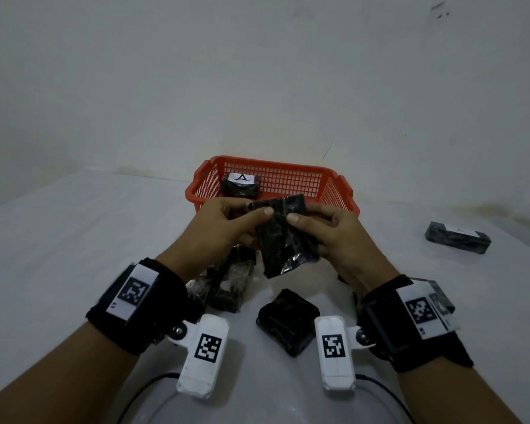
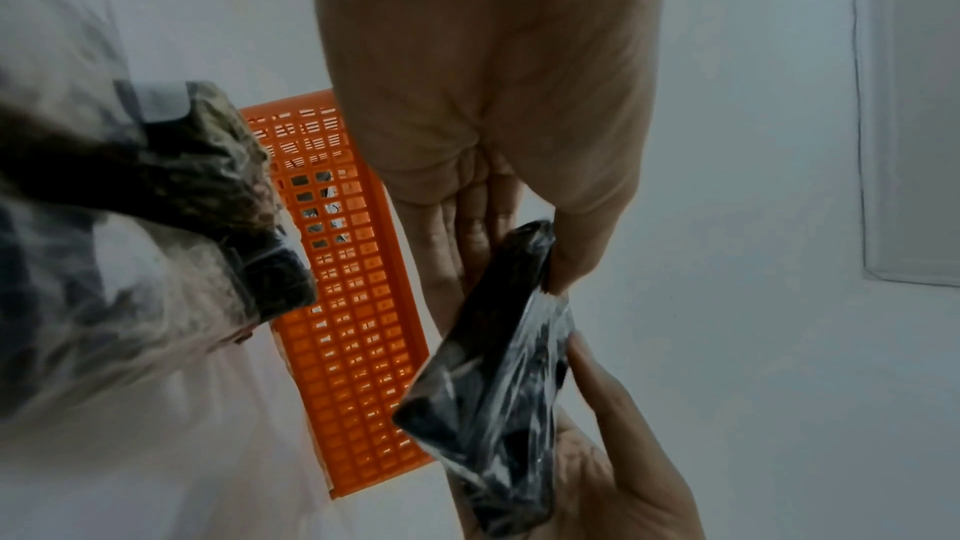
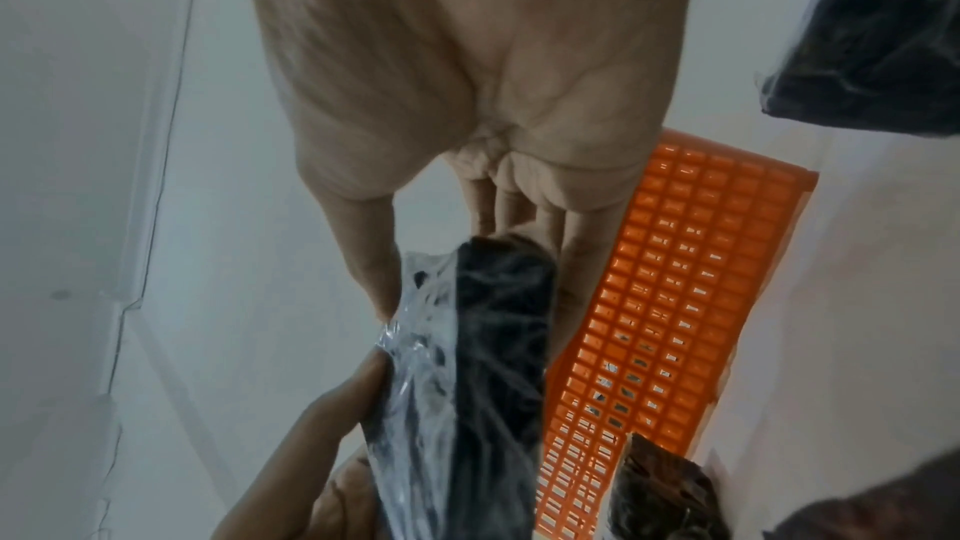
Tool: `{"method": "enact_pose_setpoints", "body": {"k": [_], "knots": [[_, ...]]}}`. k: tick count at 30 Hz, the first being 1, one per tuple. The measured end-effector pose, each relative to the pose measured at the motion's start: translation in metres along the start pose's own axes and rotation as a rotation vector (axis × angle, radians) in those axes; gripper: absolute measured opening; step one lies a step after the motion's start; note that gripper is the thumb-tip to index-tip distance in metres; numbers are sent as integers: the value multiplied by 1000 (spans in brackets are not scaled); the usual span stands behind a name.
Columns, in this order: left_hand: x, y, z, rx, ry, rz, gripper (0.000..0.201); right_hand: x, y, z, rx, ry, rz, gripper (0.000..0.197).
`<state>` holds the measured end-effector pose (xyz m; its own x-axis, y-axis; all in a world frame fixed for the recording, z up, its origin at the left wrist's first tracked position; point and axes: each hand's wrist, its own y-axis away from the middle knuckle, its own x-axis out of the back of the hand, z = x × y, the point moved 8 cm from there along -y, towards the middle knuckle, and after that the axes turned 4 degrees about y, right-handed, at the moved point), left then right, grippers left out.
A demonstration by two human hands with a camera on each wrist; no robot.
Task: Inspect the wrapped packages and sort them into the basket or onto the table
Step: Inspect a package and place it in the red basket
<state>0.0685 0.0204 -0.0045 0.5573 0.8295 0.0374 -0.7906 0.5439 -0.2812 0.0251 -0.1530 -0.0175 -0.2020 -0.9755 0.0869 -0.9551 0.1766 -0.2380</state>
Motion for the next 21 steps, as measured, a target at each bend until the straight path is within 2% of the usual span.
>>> {"method": "enact_pose_setpoints", "body": {"k": [3,8,12,16,18,21], "knots": [[-3,3,3,-26,-36,-40,20,3,1,-4,58,35,33,30],[5,1,9,-144,-180,32,22,3,3,-11,118,47,19,35],[2,3,16,-239,-236,32,27,-5,6,-17,64,-2,-78,42],[2,6,24,-314,-260,63,33,-5,5,-9,-25,48,-99,53],[1,5,24,-291,-288,34,38,-4,3,-6,-21,19,-95,52],[-6,4,7,-83,-297,-108,59,-3,1,-8,54,-51,-105,39]]}}
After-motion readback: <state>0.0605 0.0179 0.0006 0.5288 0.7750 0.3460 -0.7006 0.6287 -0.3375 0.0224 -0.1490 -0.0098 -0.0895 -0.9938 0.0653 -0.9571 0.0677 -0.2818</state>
